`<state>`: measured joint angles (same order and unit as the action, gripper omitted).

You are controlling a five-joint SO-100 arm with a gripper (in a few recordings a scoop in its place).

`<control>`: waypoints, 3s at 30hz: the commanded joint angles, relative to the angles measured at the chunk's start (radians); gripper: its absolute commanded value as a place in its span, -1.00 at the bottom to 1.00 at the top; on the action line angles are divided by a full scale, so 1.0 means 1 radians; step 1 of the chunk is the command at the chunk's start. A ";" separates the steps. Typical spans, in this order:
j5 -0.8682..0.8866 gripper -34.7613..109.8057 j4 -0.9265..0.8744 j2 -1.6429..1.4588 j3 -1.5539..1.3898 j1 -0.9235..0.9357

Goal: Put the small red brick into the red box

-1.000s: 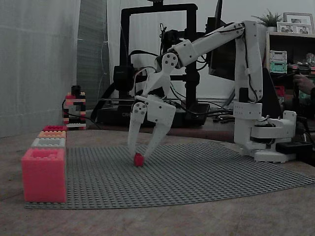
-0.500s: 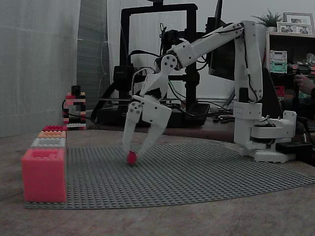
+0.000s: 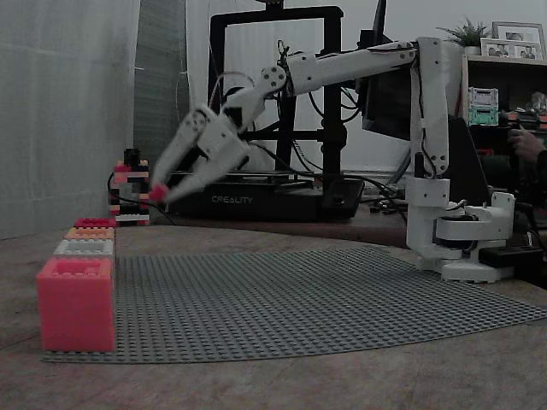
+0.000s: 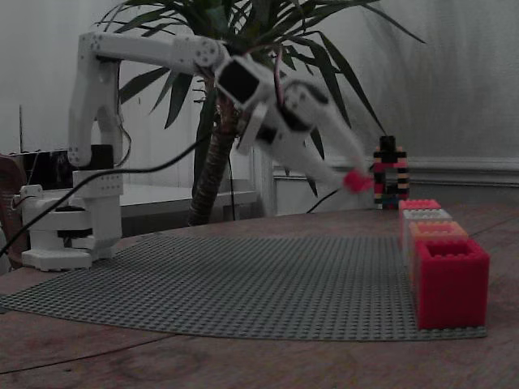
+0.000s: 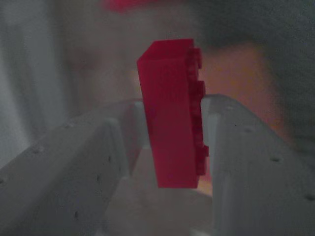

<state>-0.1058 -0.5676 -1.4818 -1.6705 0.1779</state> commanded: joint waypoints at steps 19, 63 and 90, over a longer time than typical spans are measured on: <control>-0.055 -0.52 0.342 0.276 0.227 0.104; -0.015 -0.25 0.430 0.469 0.422 0.130; 0.021 -0.52 -0.307 -0.802 -0.637 -0.084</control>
<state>-0.0752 -0.8406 -2.0601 -2.1598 0.1012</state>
